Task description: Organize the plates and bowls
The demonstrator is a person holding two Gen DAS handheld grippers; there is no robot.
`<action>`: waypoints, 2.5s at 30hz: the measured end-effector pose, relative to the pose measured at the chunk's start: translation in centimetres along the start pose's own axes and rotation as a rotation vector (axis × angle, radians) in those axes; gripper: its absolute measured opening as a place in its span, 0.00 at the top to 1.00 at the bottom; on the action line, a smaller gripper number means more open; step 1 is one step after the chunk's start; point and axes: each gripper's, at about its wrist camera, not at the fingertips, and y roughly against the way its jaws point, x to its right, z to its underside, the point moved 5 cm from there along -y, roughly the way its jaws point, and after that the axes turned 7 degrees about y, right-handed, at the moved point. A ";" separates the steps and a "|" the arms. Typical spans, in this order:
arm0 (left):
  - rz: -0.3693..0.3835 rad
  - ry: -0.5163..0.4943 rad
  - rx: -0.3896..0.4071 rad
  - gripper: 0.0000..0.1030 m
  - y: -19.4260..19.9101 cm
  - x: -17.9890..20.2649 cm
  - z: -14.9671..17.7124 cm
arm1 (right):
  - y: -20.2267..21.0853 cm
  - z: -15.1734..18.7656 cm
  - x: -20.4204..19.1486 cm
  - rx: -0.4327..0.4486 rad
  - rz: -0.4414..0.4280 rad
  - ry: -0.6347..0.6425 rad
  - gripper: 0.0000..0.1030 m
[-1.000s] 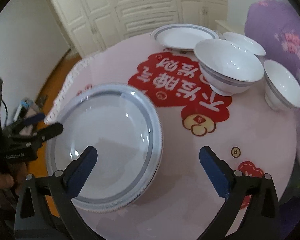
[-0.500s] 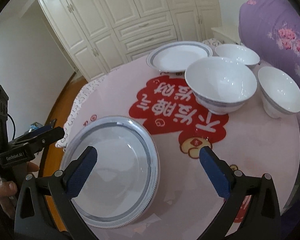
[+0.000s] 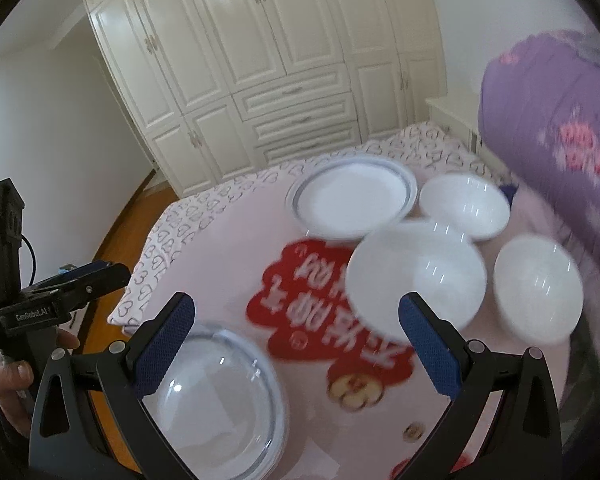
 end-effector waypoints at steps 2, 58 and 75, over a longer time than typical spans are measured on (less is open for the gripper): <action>0.003 0.009 0.007 0.01 -0.7 0.4 -1.3 | -0.1 -1.4 0.9 0.011 0.009 0.009 0.00; -0.045 0.165 -0.425 0.31 -36.0 4.5 -15.3 | -24.8 -11.2 16.7 -0.551 -0.028 0.071 0.23; 0.017 0.192 -0.415 0.78 -36.6 3.6 -15.0 | -26.0 -9.3 16.1 -0.619 -0.032 0.070 0.62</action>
